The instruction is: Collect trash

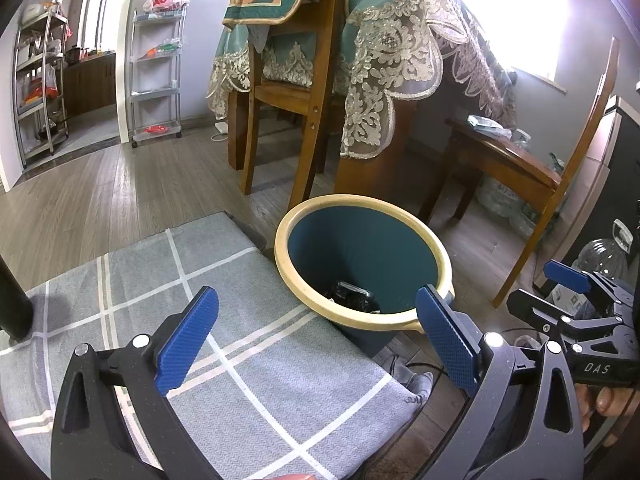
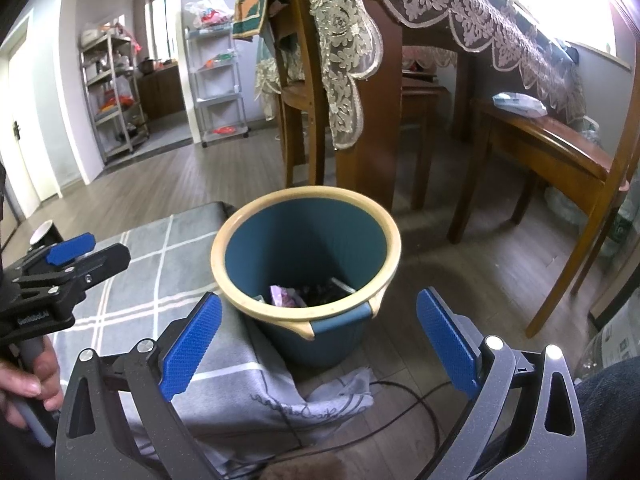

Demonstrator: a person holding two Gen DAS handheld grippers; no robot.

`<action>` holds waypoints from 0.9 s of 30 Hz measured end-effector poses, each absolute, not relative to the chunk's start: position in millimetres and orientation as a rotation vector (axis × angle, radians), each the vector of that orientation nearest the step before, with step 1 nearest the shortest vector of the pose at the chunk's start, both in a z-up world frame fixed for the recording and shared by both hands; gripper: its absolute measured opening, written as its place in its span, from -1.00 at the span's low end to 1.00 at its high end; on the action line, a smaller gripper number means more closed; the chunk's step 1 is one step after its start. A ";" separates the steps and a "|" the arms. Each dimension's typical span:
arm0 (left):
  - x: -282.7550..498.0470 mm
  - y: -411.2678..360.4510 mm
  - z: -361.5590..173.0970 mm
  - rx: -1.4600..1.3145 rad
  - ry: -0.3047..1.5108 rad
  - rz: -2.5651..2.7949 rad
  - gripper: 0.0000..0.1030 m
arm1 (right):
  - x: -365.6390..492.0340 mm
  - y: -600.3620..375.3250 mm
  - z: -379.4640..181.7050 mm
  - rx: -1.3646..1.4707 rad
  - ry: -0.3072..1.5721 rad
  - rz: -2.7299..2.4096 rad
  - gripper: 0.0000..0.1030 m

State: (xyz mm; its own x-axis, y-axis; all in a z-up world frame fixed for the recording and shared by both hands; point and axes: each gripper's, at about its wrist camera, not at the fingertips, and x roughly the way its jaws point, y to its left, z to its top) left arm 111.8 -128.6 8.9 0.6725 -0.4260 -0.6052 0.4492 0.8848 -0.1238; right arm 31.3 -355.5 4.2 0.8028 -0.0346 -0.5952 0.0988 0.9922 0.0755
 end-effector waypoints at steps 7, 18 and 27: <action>113.3 -127.5 7.1 0.034 0.674 -0.488 0.89 | 31.2 -355.3 3.1 0.108 0.637 -0.071 0.89; 113.9 -126.0 6.3 0.029 0.678 -0.485 0.89 | 30.4 -354.2 1.2 0.109 0.639 -0.070 0.89; 114.2 -126.4 5.5 0.029 0.676 -0.481 0.89 | 30.4 -354.2 1.5 0.110 0.640 -0.071 0.89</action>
